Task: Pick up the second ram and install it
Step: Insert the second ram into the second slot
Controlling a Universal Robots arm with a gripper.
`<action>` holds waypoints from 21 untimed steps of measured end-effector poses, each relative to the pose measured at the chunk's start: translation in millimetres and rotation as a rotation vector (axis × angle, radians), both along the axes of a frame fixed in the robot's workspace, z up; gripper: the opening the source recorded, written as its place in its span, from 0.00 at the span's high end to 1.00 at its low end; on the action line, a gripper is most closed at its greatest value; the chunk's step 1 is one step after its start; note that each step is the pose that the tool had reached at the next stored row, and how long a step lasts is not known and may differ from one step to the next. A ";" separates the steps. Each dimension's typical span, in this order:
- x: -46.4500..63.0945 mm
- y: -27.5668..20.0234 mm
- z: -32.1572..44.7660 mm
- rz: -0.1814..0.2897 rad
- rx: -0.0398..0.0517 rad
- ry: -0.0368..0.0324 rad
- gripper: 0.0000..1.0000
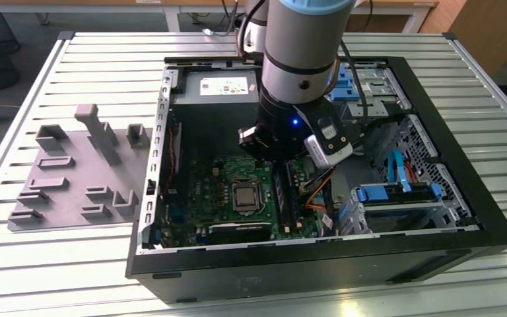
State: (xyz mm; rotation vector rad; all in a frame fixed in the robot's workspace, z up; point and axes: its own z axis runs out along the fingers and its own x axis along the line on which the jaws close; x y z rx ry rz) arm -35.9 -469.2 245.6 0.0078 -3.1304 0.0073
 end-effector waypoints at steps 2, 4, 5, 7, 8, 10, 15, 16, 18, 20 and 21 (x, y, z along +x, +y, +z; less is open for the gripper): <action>0.5 0.0 -0.7 0.000 -0.0003 0.0001 0.86; 0.6 0.0 -1.5 -0.001 -0.0003 0.0001 0.86; 0.7 0.0 -1.9 -0.001 -0.0004 0.0001 0.86; 0.8 0.0 -2.7 -0.002 -0.0003 0.0001 0.86; 1.0 0.0 -3.1 -0.003 -0.0004 0.0001 0.86; 1.3 -0.2 -3.7 -0.003 -0.0006 0.0002 0.86; 2.1 -0.7 -4.8 -0.005 -0.0002 0.0000 0.86; 2.1 -0.8 -4.9 -0.005 -0.0004 0.0001 0.86; 2.2 -0.8 -5.0 -0.005 -0.0005 0.0002 0.86; 2.2 -0.8 -5.1 -0.005 -0.0004 0.0001 0.86; 2.2 -0.8 -5.1 -0.005 -0.0003 0.0001 0.86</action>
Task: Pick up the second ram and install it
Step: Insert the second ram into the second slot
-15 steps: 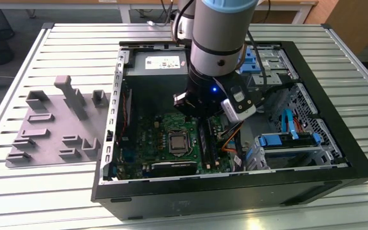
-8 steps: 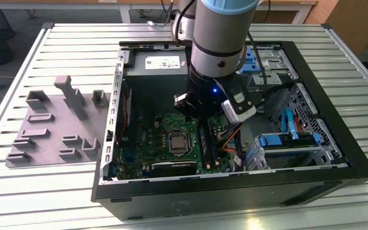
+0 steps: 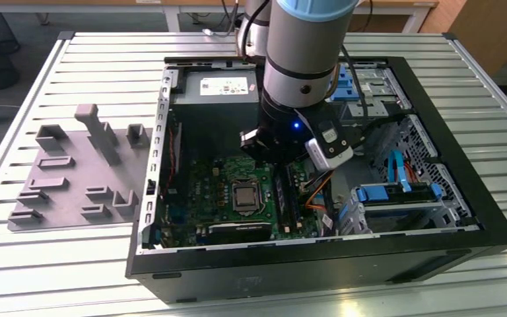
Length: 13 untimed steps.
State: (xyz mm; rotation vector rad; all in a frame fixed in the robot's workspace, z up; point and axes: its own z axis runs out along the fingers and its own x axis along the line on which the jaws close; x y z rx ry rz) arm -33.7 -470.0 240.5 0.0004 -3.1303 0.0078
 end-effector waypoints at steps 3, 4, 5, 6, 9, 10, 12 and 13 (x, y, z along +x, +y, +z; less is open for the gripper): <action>0.0 -0.1 -0.1 0.000 0.0001 0.0000 0.86; 0.1 -0.3 -0.3 0.000 0.0003 -0.0001 0.86; 0.1 -0.5 -0.5 0.000 0.0003 -0.0001 0.86; 0.1 -0.6 -0.8 0.000 0.0001 0.0000 0.86; 0.3 -0.6 -2.4 0.000 0.0001 0.0000 0.86; 0.4 -0.6 -2.9 0.000 0.0000 0.0000 0.86; 0.6 -0.7 -3.8 -0.001 -0.0001 0.0000 0.86; 0.6 -0.7 -3.8 -0.001 -0.0003 0.0001 0.86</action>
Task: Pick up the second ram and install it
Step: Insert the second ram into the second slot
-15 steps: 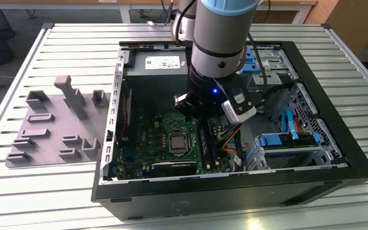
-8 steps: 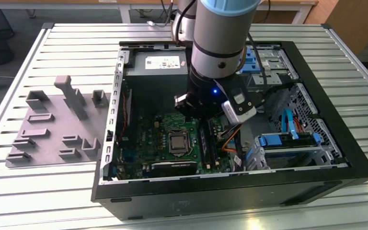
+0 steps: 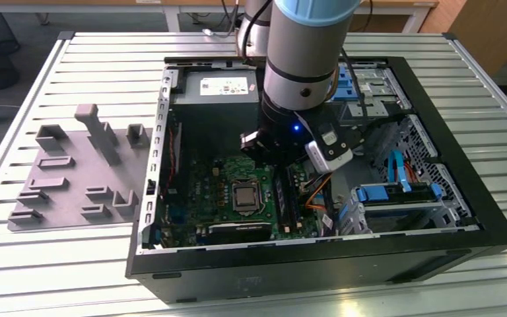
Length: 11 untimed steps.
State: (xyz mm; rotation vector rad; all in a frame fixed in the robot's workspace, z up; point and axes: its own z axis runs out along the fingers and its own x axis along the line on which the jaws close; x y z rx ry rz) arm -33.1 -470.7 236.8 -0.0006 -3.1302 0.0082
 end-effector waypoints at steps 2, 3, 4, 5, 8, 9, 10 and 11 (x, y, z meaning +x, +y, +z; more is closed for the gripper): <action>0.0 0.0 0.0 0.000 0.0000 0.0000 0.86; 0.0 0.0 -0.1 0.000 0.0002 0.0000 0.86; 0.0 0.0 -0.1 0.000 0.0003 -0.0001 0.86; 0.0 0.0 -0.2 0.000 0.0002 -0.0001 0.86; 0.4 -0.8 -0.8 0.000 0.0004 -0.0002 0.86; 0.6 -1.1 -1.2 -0.001 0.0004 -0.0001 0.86; 0.9 -1.3 -1.7 -0.001 0.0005 -0.0002 0.86; 1.3 -1.4 -2.4 -0.001 0.0004 -0.0002 0.86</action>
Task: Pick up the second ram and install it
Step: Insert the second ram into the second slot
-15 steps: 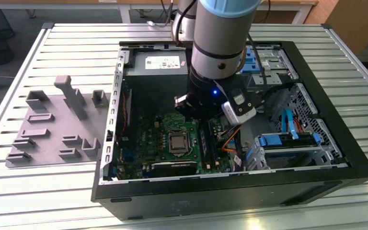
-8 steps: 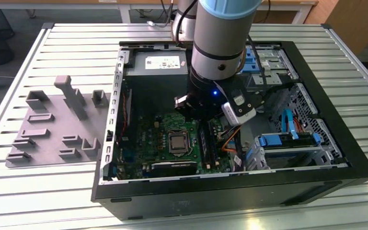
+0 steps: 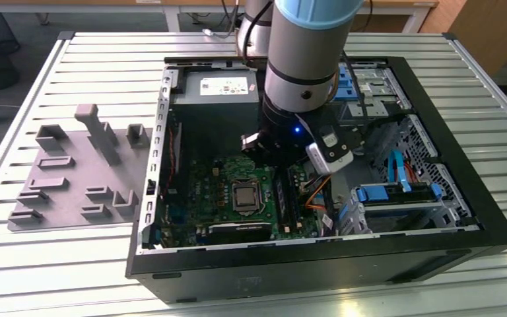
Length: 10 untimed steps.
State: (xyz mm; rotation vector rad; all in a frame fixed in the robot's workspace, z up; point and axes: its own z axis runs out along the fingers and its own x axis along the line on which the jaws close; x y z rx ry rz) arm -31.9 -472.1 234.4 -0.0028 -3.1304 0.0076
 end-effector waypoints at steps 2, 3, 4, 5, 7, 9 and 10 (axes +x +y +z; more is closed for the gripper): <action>0.6 0.0 -1.2 -0.001 0.0000 0.0001 0.86; 0.6 0.0 -1.7 -0.001 -0.0002 0.0001 0.86; 0.7 -0.1 -2.0 -0.001 -0.0003 0.0001 0.86; 0.8 -0.1 -2.5 -0.001 -0.0002 0.0001 0.86; 0.9 0.0 -4.2 -0.001 -0.0001 0.0001 0.86; 0.8 0.0 -6.5 -0.001 -0.0001 0.0001 0.86; 0.9 0.0 -7.3 -0.001 -0.0001 0.0001 0.86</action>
